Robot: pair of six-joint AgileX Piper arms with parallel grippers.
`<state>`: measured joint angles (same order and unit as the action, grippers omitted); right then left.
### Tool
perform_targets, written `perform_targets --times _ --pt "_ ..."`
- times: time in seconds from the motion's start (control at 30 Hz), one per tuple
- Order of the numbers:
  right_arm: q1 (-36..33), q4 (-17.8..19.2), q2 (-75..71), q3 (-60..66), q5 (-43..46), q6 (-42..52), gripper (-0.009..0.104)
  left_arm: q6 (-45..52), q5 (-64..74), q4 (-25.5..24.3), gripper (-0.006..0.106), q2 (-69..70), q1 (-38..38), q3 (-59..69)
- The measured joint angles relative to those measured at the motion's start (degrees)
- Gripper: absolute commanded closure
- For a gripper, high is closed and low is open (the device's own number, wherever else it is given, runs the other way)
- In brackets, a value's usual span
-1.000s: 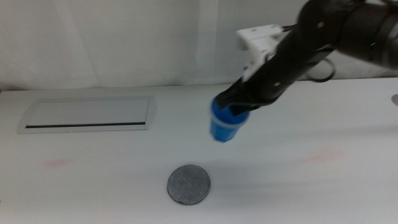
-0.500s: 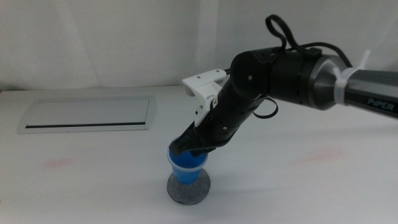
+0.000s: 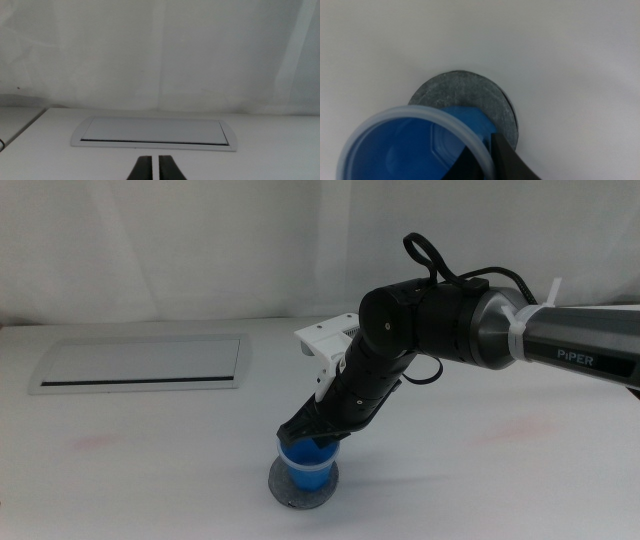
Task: Place an empty cup on a cup mat.
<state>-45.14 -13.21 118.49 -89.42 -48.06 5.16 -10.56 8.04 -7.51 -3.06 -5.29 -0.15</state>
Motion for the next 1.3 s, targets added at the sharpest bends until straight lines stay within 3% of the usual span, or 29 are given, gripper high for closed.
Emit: perform_targets --times 0.07,0.1,0.2,0.33,0.4,0.47,0.87,1.13,1.3 --pt "0.0 0.0 0.0 0.0 -0.1 -0.22 0.098 0.0 0.0 0.0 0.103 0.0 0.0 0.0" --pt "0.0 -0.1 0.0 0.0 -0.1 -0.21 0.092 0.0 0.0 0.0 0.103 0.0 0.0 0.0" --pt "0.0 -0.1 0.11 0.0 -0.1 -0.21 0.066 0.0 0.0 0.0 0.103 0.0 0.0 0.0" --pt "0.0 -0.1 0.41 0.0 -0.1 -0.33 0.022 0.0 0.0 0.0 0.103 0.0 0.0 0.0" --pt "0.0 -0.1 0.4 0.0 -0.1 -0.33 0.005 0.0 0.0 0.0 0.103 0.0 0.0 0.0" --pt "0.0 -0.1 0.4 0.0 -0.1 -0.33 -0.005 0.0 0.0 0.0 0.103 0.0 0.0 0.0" --pt "0.0 1.24 0.15 -4.25 -2.39 -0.33 -0.006 0.0 0.0 0.0 0.103 0.0 0.0 0.0" --pt "0.85 8.98 -5.7 -5.95 -5.15 -1.87 -0.006 0.0 0.0 0.0 0.103 0.0 0.0 0.0" --pt "7.4 16.19 -11.27 -6.07 -5.36 -5.16 -0.006 0.0 0.0 0.0 0.103 0.0 0.0 0.0"
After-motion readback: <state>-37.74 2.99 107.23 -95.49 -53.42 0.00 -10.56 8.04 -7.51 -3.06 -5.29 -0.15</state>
